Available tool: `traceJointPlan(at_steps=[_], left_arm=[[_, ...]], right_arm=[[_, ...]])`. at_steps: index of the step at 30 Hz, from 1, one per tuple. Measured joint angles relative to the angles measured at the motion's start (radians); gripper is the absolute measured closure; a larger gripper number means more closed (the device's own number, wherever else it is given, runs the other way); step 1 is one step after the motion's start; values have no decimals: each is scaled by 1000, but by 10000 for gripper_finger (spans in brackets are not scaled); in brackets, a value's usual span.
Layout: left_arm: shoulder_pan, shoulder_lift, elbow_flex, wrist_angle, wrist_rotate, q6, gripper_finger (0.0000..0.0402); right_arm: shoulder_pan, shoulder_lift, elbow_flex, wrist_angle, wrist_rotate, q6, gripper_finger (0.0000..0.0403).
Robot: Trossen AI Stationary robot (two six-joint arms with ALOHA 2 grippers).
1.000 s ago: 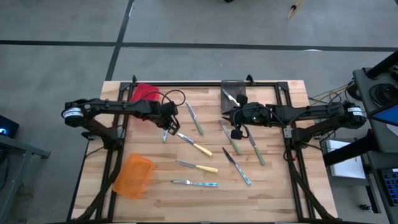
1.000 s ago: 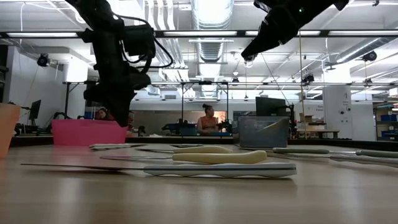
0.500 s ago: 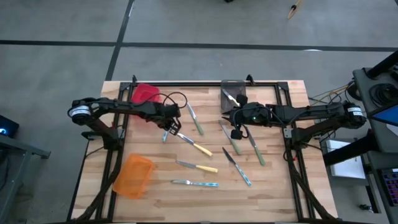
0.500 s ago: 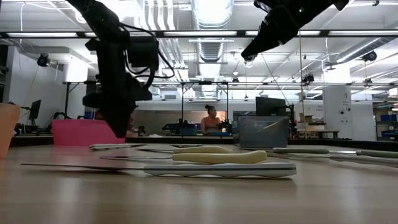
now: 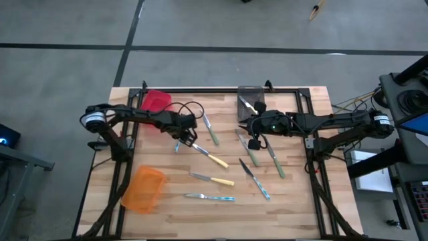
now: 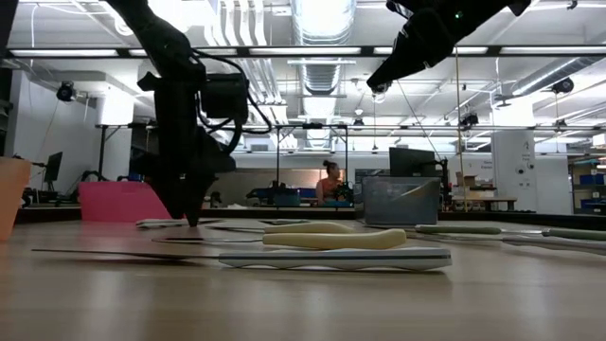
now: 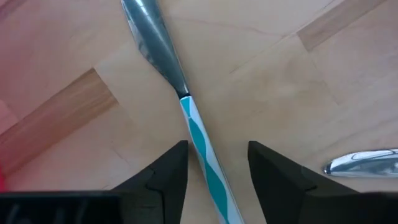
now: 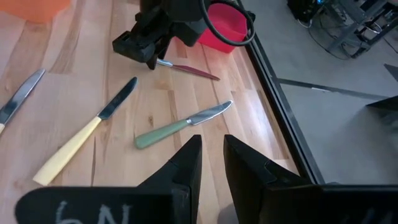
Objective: Sort silverware by color (type)
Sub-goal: Put the top left blue knife into the orange bin
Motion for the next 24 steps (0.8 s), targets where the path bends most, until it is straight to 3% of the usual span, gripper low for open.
traceJointPlan(at_steps=[10, 24], left_arm=[[-2, 3, 0, 6, -5, 0, 262], [-2, 6, -1, 27, -2, -9, 387]], right_arm=[[0, 0, 0, 0, 0, 0, 344], [0, 0, 0, -4, 0, -1, 344]])
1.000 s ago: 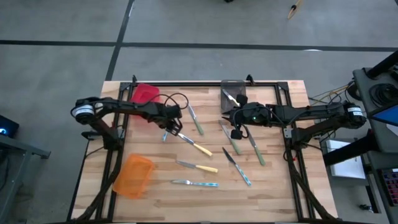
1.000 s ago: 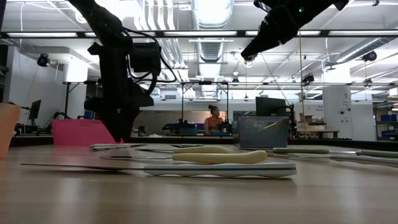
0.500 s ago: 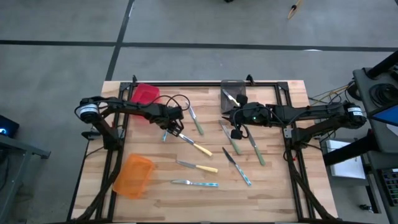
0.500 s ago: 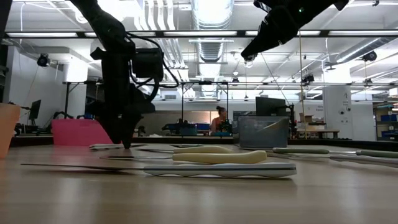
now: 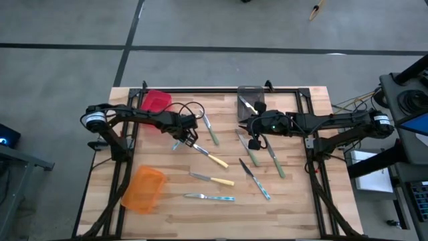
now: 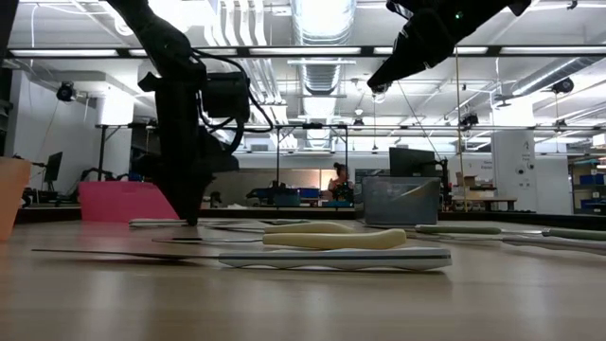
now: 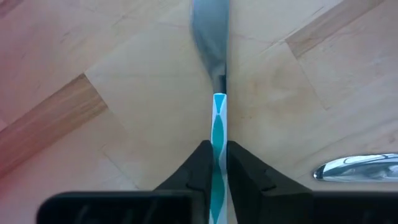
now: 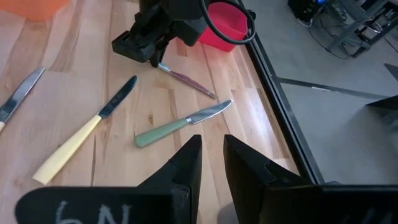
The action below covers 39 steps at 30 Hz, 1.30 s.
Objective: Sort silverware by color (type)
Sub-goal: Put the top left blue knife into the orange bin
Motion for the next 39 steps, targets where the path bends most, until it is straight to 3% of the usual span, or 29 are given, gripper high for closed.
traceJointPlan(at_steps=[10, 23, 32, 39], left_arm=[[-8, -11, 22, -6, -5, 2, 395], [-80, -158, 66, -109, -31, -26, 399], [-268, -240, 204, -432, -28, -163, 399], [-514, -244, 406, -788, 100, -383, 398]], right_arm=[[0, 0, 0, -3, 0, 0, 344], [0, 0, 0, -11, 0, 0, 344], [0, 0, 0, -18, 0, 0, 344], [0, 0, 0, -18, 0, 3, 344]])
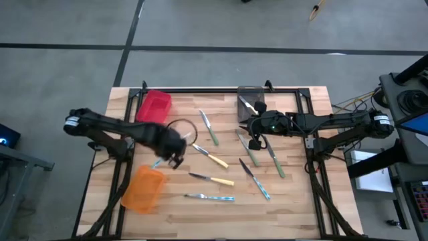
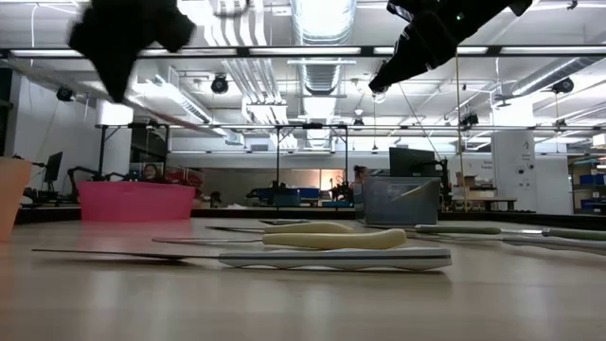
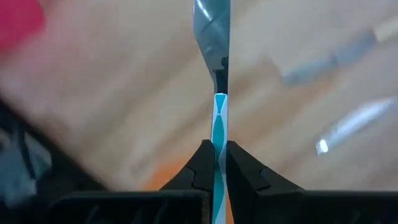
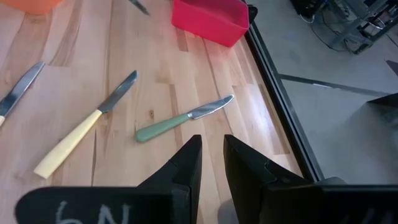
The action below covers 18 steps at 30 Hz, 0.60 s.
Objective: Sort silverware by color (type)
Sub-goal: Put the top left blue knife into the orange bin
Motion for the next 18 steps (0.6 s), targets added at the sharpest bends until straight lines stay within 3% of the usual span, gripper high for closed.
traceJointPlan(at_steps=[3, 10, 18], left_arm=[[-116, 6, 46, -75, 75, -140, 397], [-410, 8, 26, -84, 240, -518, 396], [-633, 8, 23, -82, 254, -872, 396]], right_arm=[[0, 0, 0, 0, 0, 9, 344], [0, 1, 0, 0, -4, 43, 344], [0, 1, 0, 0, -6, 92, 344]])
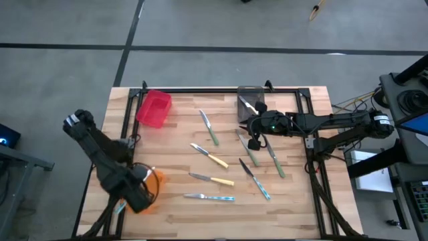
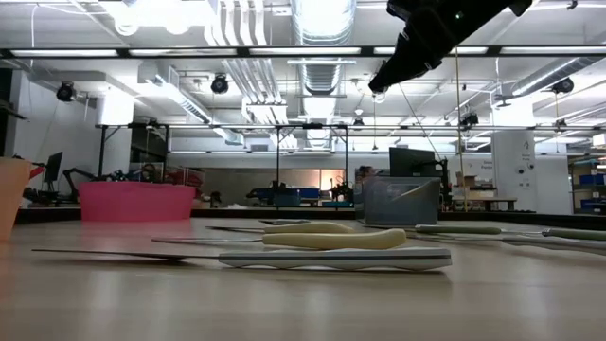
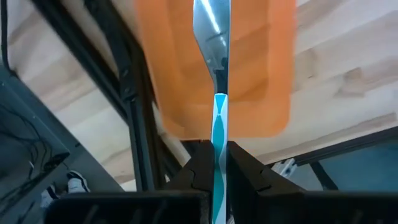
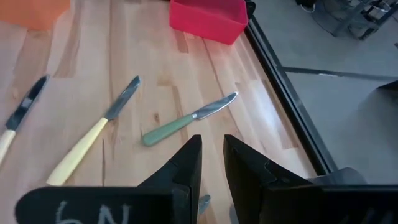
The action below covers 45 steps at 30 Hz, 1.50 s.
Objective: Sort silverware by color (type)
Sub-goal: Put the top left blue knife into the orange bin
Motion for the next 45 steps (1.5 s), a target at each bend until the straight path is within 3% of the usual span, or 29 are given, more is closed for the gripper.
traceJointPlan(at_steps=[7, 31, 45], left_arm=[[-58, 3, -8, -1, 0, -100, 395], [-36, 8, -209, 246, -17, -97, 395], [13, 8, -229, 253, -54, -46, 395]], right_arm=[[0, 0, 0, -30, -51, 38, 344], [0, 0, 0, -37, -54, 11, 344], [0, 0, 0, -37, -54, 10, 344]])
